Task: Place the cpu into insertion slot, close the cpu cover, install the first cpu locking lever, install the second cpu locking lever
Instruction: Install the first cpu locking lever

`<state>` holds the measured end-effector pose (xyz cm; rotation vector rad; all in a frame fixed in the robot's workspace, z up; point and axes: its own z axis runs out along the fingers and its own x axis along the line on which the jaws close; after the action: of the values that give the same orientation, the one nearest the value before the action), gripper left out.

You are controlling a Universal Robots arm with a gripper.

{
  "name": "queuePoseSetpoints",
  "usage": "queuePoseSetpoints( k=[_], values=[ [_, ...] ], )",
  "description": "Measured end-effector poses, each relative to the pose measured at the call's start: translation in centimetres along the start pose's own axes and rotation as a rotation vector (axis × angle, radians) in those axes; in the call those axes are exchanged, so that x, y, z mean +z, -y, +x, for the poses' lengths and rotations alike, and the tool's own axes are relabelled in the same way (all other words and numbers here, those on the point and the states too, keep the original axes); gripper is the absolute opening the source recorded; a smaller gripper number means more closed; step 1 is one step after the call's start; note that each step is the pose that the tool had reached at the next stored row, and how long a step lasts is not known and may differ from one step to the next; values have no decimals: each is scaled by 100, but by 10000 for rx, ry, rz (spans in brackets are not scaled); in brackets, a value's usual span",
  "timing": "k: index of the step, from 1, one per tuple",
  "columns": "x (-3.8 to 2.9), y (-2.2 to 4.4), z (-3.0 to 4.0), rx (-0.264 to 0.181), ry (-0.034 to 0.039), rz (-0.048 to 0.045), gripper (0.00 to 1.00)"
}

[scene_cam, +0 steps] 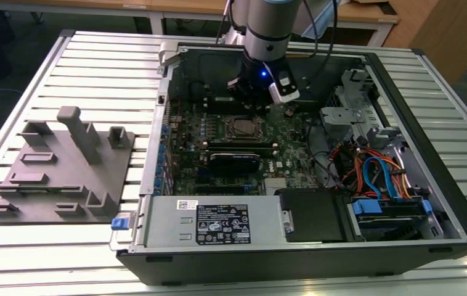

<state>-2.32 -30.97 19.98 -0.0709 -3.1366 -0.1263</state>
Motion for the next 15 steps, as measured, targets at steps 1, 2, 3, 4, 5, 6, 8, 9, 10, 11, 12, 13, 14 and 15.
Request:
queuePoseSetpoints(
  k=[1, 2, 3, 4, 5, 6, 8, 9, 10, 11, 12, 13, 14, 15],
  values=[
    [2, 0, 0, 0, 0, 14, 11],
    [5, 1, 0, 0, 1, 29, 11],
    [7, 1, 0, 0, 1, 45, 11],
    [11, 2, 0, 0, 0, 62, 11],
    [15, 2, 0, 0, 1, 75, 11],
    [19, 2, 0, 0, 4, 88, 11],
    [24, 3, 0, 0, 2, 109, 11],
    [24, 3, 0, -1, 2, 112, 11],
    [24, 3, 0, 0, 2, 113, 11],
    [25, 3, 0, 0, 3, 112, 11],
    [25, 3, 0, 0, 3, 111, 11],
    [21, 2, 0, 0, 5, 109, 11],
    [16, 1, 0, 0, 9, 106, 11],
    [8, 1, 0, 0, 7, 106, 11]
  ],
)
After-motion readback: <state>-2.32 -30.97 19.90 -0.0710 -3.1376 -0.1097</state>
